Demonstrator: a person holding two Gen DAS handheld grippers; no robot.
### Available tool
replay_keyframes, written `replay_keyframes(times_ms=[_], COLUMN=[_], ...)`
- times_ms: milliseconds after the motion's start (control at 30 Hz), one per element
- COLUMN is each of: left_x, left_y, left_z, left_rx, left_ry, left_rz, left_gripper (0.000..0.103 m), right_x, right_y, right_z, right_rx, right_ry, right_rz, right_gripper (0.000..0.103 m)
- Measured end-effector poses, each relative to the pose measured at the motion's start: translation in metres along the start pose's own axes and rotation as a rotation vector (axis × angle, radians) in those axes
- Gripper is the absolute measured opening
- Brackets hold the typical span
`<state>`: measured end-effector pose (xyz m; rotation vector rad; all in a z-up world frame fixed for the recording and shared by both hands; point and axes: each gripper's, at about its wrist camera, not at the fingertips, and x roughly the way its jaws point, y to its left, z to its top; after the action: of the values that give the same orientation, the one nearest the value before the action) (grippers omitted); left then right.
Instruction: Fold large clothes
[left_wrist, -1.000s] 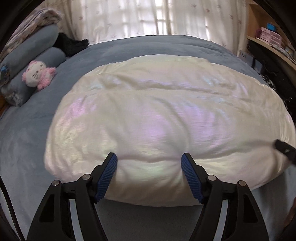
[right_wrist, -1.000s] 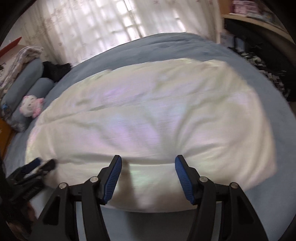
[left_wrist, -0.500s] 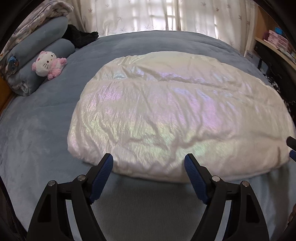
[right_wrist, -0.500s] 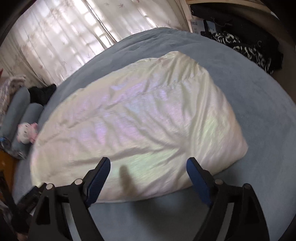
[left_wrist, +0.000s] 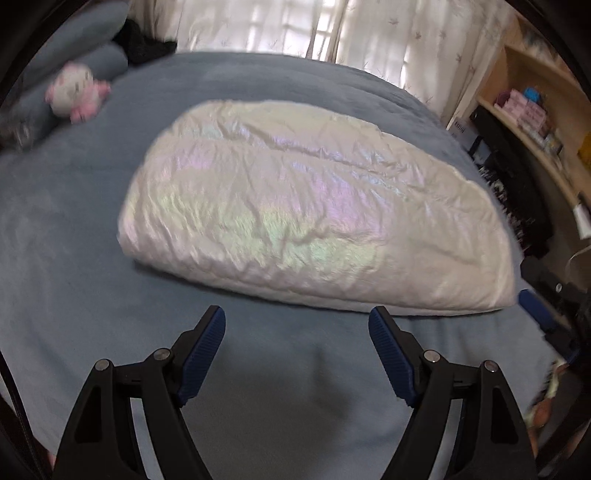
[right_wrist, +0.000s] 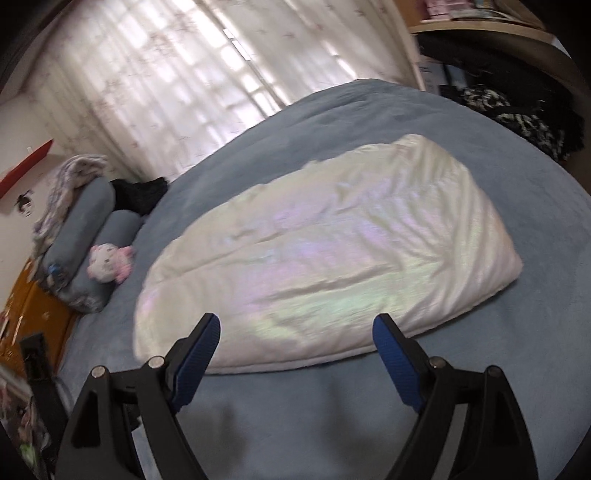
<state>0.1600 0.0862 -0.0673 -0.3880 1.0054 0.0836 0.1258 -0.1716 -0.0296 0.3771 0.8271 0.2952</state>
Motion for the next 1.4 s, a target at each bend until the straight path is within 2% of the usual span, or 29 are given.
replay_keyframes(times_ms=[100, 233, 400, 500, 633, 733, 867, 1100, 1133, 1200, 1233, 1267, 1300, 1367, 1400], left_x=[0.009, 0.032, 0.072, 0.090, 0.097, 0.111, 0.127, 0.140, 0.139, 0.135, 0.131, 0.129, 0.126, 0.115, 0.111], left_y=[0.016, 0.035, 0.069, 0.086, 0.094, 0.095, 0.094, 0.082, 0.081, 0.079, 0.075, 0.070, 0.063, 0.054, 0.047], left_z=[-0.004, -0.011, -0.024, -0.023, -0.007, 0.007, 0.025, 0.061, 0.066, 0.074, 0.075, 0.078, 0.080, 0.080, 0.080], left_rx=[-0.091, -0.162, -0.331, -0.416, -0.438, -0.453, -0.473, -0.513, -0.512, -0.487, -0.467, -0.438, -0.397, -0.339, -0.308], left_ry=[0.018, 0.038, 0.069, 0.027, -0.076, -0.106, -0.129, -0.177, -0.189, -0.218, -0.230, -0.240, -0.257, -0.291, -0.309], left_rz=[-0.107, -0.183, -0.276, -0.330, -0.356, -0.362, -0.375, -0.384, -0.380, -0.352, -0.336, -0.315, -0.296, -0.258, -0.233], left_gripper=[0.079, 0.079, 0.079, 0.079, 0.079, 0.079, 0.086, 0.086, 0.084, 0.070, 0.058, 0.046, 0.042, 0.029, 0.027], right_x=[-0.002, 0.010, 0.029, 0.039, 0.054, 0.062, 0.072, 0.085, 0.086, 0.089, 0.088, 0.088, 0.089, 0.091, 0.095], right_y=[0.013, 0.023, 0.030, 0.033, 0.036, 0.038, 0.041, 0.047, 0.048, 0.049, 0.049, 0.051, 0.053, 0.055, 0.055], right_z=[-0.003, -0.008, -0.018, -0.021, -0.021, -0.020, -0.017, -0.007, -0.004, 0.002, 0.007, 0.010, 0.017, 0.028, 0.037], right_rx=[-0.053, -0.102, -0.152, -0.172, -0.195, -0.209, -0.223, -0.280, -0.279, -0.273, -0.277, -0.281, -0.290, -0.289, -0.281], right_ry=[-0.023, -0.010, 0.021, 0.036, 0.053, 0.060, 0.064, 0.038, 0.039, 0.028, 0.007, -0.005, -0.023, -0.041, -0.046], right_rz=[0.003, -0.001, -0.005, -0.004, -0.008, -0.009, -0.012, -0.030, -0.025, -0.019, -0.026, -0.032, -0.042, -0.060, -0.070], right_gripper=[0.085, 0.085, 0.085, 0.085, 0.085, 0.085, 0.085, 0.085, 0.085, 0.085, 0.083, 0.077, 0.073, 0.050, 0.044])
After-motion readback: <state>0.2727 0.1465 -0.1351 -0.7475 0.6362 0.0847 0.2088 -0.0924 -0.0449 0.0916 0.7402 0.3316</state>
